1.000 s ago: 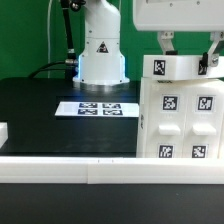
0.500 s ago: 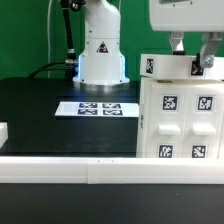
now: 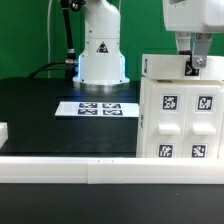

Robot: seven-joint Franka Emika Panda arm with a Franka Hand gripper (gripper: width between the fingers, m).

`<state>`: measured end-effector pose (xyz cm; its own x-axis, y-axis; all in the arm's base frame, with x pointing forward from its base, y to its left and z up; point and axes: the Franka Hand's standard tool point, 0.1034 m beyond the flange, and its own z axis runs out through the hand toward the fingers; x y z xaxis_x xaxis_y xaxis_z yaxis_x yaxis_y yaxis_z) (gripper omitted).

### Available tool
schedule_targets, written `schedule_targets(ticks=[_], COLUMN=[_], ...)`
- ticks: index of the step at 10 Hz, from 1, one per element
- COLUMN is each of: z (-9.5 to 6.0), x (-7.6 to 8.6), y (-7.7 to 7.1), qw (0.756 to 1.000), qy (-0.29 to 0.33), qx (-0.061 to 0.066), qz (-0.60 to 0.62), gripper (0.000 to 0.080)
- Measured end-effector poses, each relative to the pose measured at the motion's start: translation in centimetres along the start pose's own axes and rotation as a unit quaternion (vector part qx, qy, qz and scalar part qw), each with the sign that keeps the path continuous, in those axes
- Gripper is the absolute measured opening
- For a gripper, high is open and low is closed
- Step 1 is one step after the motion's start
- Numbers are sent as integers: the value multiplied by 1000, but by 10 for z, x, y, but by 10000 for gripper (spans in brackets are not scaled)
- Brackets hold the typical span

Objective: Assemble cabinet

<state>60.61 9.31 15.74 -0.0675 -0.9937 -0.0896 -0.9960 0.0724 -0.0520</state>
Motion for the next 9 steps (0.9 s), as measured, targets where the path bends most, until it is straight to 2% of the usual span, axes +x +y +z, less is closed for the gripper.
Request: schedule_targets(ticks=[4,5,6,9], z=[0,0,-3,-17], x=[-3,-4,-6,-10], y=[-1,-1,-1,-2], qw=[996,997,998,998], qy=[-13,-13,-19,-32], qx=[1,1,2,10], qz=[86,74,67,53], gripper=[563,737,781,794])
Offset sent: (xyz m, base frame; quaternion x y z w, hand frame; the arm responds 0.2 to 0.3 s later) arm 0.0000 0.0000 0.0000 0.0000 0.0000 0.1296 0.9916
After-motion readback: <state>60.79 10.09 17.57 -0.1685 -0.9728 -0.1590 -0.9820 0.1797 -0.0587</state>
